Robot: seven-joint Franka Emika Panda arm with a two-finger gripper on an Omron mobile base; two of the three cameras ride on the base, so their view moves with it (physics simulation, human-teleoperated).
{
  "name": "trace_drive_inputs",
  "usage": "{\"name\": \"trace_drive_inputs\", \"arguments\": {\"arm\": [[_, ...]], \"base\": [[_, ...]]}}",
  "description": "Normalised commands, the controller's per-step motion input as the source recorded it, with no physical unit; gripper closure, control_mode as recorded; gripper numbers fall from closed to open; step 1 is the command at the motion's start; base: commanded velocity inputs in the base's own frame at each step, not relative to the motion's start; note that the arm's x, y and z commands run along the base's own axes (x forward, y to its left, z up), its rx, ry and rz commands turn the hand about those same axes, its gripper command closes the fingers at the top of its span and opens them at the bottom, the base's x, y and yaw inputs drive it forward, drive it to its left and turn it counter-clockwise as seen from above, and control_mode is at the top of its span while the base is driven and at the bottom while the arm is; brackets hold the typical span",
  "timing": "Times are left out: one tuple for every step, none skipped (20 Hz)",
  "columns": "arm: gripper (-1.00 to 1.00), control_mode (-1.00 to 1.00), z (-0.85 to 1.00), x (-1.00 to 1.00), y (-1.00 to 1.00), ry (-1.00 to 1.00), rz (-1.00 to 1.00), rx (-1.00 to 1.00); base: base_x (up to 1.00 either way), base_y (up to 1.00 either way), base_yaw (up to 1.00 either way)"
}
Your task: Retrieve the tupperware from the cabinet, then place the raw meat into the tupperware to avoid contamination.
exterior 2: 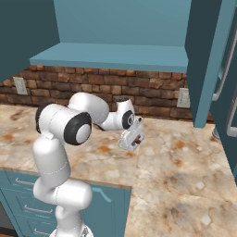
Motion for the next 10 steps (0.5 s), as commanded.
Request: {"name": "trace_drive_inputs", "arguments": {"arm": [[1.0, -1.0, -0.1, 0.29, 0.0, 0.0, 0.01, 0.0], [1.0, -1.0, -0.1, 0.28, 0.0, 0.0, 0.01, 0.0], [1.0, -1.0, -0.12, 0.28, 0.0, 0.0, 0.01, 0.0], [1.0, -1.0, -0.14, 0.26, 0.0, 0.0, 0.01, 0.0], [1.0, -1.0, -0.15, 0.25, 0.0, 0.0, 0.01, 0.0], [1.0, -1.0, -0.15, 0.23, -0.01, 0.01, 0.01, 0.0], [1.0, -1.0, -0.15, 0.19, -0.06, 0.01, 0.0, 0.0], [1.0, -1.0, -0.16, 0.15, -0.12, 0.01, 0.0, 0.0], [1.0, -1.0, -0.15, 0.11, -0.15, 0.02, 0.0, 0.0], [1.0, -1.0, -0.15, 0.09, -0.16, 0.02, 0.0, 0.0]], "base": [[0.0, 0.0, 0.0], [0.0, 0.0, 0.0], [0.0, 0.0, 0.0], [0.0, 0.0, 0.0], [0.0, 0.0, 0.0], [0.0, 0.0, 0.0], [0.0, 0.0, 0.0], [0.0, 0.0, 0.0], [0.0, 0.0, 0.0], [0.0, 0.0, 0.0]]}}
